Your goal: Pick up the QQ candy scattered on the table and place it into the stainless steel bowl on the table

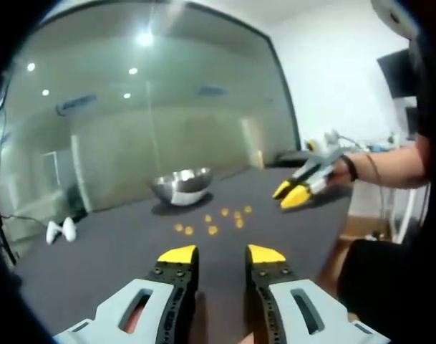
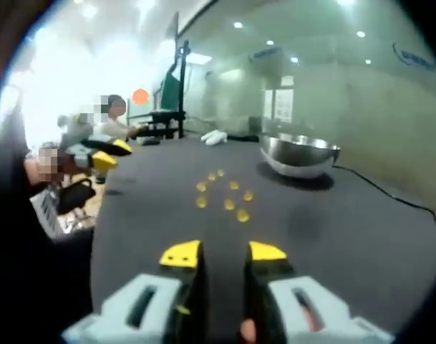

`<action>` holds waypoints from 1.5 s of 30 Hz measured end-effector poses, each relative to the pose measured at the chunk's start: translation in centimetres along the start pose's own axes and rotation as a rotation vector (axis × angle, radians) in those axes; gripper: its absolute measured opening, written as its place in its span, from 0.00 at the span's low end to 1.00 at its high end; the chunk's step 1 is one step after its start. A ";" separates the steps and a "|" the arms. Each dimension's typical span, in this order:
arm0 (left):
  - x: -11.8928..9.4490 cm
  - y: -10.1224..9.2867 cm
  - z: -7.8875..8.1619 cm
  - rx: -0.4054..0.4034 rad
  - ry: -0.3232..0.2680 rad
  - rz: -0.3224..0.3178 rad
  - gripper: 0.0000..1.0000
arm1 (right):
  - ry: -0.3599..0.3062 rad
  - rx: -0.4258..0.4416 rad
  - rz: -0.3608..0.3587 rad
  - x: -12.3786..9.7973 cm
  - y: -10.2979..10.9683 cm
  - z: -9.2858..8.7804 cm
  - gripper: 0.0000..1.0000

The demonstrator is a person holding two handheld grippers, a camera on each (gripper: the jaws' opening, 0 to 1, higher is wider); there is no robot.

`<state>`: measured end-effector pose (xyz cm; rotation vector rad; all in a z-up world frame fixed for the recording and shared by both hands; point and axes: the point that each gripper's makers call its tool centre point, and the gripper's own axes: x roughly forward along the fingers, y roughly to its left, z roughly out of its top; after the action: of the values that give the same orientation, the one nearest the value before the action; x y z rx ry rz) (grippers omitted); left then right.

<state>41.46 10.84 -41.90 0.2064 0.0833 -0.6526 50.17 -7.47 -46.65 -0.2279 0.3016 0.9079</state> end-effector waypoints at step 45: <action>-2.5 2.4 -0.6 -0.007 0.009 0.074 0.28 | 0.014 0.007 0.039 6.3 -1.5 0.8 0.09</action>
<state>40.96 14.26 -41.71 0.2049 0.0858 -0.5774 55.16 -3.42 -47.99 -0.2224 0.3231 0.9442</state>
